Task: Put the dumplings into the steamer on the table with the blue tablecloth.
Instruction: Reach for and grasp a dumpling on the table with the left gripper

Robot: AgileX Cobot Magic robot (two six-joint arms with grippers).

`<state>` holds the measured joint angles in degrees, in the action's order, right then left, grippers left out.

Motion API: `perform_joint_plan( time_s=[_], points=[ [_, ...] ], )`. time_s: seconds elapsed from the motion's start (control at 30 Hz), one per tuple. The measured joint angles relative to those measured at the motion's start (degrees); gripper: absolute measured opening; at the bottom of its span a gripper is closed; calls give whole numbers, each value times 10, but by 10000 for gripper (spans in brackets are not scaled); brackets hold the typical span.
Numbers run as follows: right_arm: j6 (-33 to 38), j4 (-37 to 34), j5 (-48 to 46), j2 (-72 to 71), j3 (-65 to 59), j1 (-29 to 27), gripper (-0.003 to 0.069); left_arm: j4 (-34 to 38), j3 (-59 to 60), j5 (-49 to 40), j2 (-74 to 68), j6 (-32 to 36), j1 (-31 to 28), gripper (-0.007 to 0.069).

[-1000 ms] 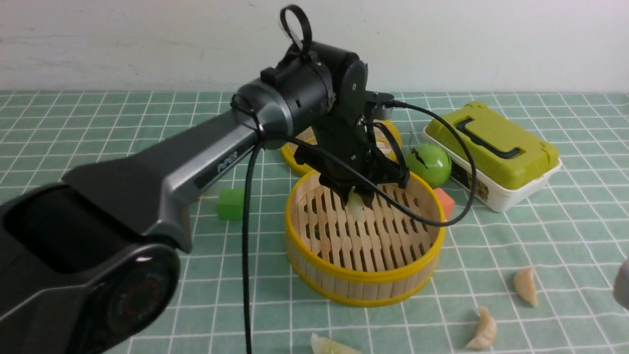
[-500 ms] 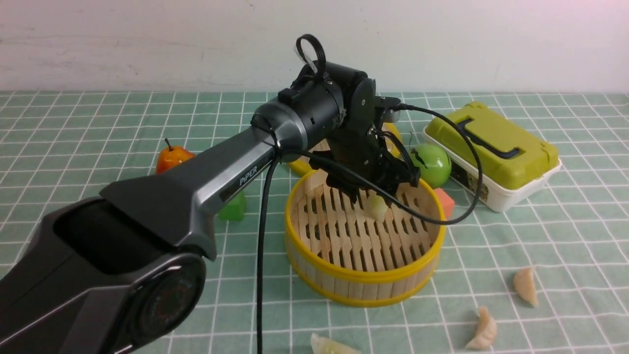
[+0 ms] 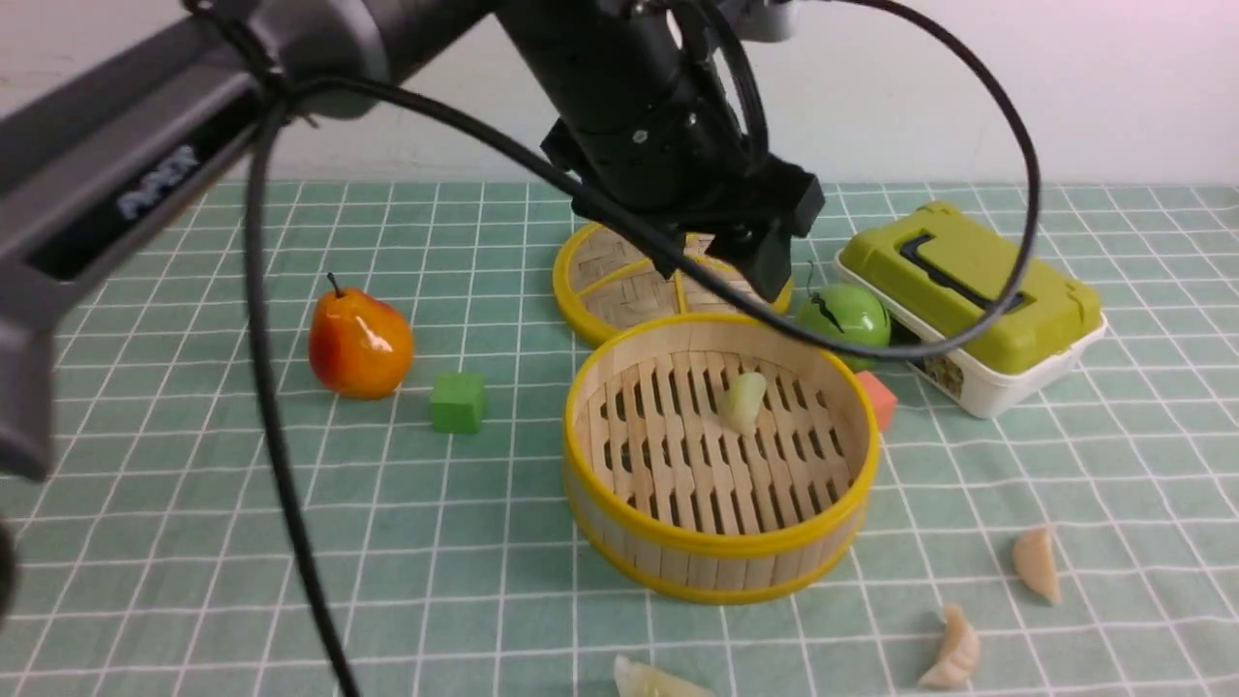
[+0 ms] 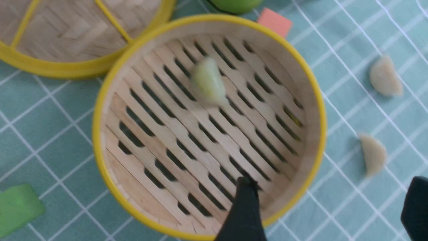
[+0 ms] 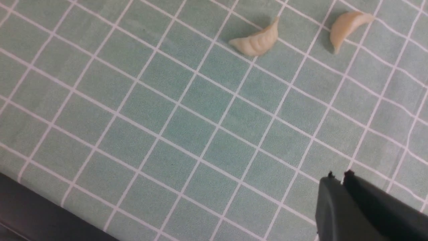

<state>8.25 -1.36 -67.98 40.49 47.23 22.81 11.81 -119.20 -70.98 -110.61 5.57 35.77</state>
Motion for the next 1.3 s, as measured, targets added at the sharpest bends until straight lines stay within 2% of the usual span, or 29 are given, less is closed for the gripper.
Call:
perform_joint_plan(
  time_s=[0.1, 0.13, 0.2, 0.3, 0.4, 0.63, 0.9, 1.07, 1.3],
  points=[
    [0, -11, 0, 0, 0, 0, 41, 20, 112, -1, 52, 93, 0, 567],
    [0, -15, 0, 0, 0, 0, 41, 24, 164, -1, 75, 144, 0, 560],
    [0, -19, 0, 0, 0, 0, 41, 26, 214, -1, 89, 181, 0, 550],
    [0, -30, 1, 0, 0, 1, 43, 38, 340, 3, 100, 305, 0, 504],
    [0, -31, 6, 0, 0, 5, 48, 55, 406, 59, 99, 374, 0, 460],
    [0, -31, 18, -1, 0, 18, 55, 75, 432, 170, 68, 419, 0, 428],
    [0, -20, 18, -1, 0, 18, 62, 63, 432, 204, 9, 462, 29, 426],
    [0, -14, 19, -1, 0, 18, 65, 39, 432, 246, -21, 464, 47, 426],
    [0, -10, 21, -1, 0, 18, 73, 39, 432, 248, -30, 464, 50, 417]
  ],
)
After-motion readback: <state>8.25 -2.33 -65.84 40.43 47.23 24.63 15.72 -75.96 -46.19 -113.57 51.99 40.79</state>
